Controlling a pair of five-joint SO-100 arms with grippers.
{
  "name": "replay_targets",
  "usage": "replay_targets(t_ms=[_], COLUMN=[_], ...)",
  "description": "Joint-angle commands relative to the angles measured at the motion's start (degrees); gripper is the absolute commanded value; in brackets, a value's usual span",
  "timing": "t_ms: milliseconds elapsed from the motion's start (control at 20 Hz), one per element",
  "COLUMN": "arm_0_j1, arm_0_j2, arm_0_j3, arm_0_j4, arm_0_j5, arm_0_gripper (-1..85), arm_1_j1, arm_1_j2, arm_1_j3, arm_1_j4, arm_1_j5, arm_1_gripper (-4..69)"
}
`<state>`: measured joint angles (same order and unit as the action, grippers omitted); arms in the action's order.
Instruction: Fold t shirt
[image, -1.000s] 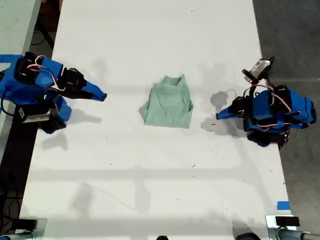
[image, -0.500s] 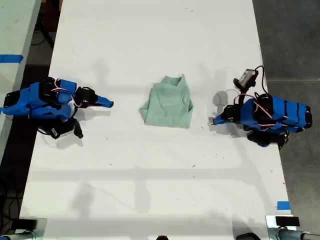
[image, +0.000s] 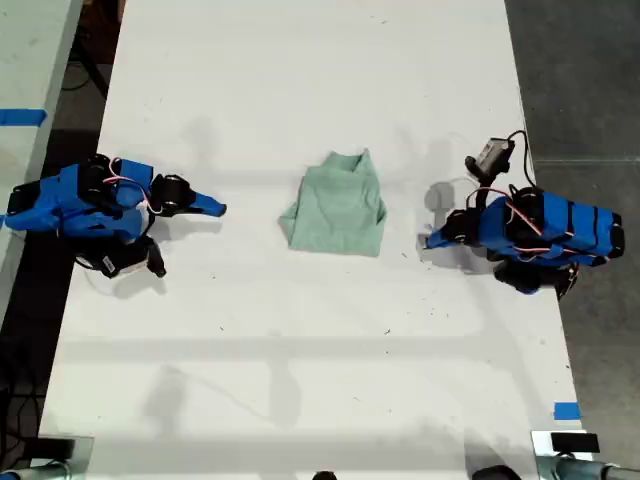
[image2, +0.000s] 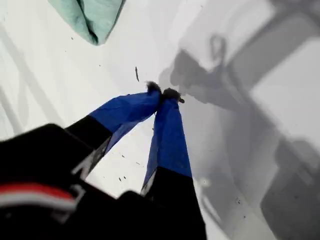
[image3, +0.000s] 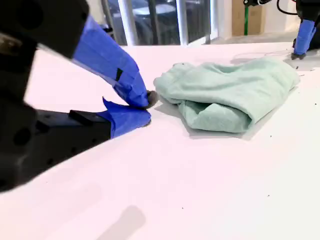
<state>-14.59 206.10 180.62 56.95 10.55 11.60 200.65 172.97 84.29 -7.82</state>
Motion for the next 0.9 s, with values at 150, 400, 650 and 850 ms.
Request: replay_targets(t_ms=[150,400,650,850], arm_0_j1=[-0.44,-0.44,3.78,6.33], arm_0_j2=[0.35,0.35,0.44,0.53], arm_0_j3=[-0.26,0.18,1.67,1.49], arm_0_j4=[0.44,3.16,2.64,2.02], arm_0_j5=[-1.76,-9.32,-15.91,-2.55], arm_0_gripper=[-0.2,-0.2,-0.2,6.5], arm_1_j1=[1.05,1.14,-1.58,-5.19], arm_1_j2=[0.18,0.18,0.18,0.18], arm_1_j3=[0.7,1.32,3.34,3.34], arm_1_j4=[-0.97,-1.93,-4.04,-4.04], arm_1_j5=[-0.44,2.11,0.53,5.19], arm_1_gripper=[1.9,3.6,3.2,6.5])
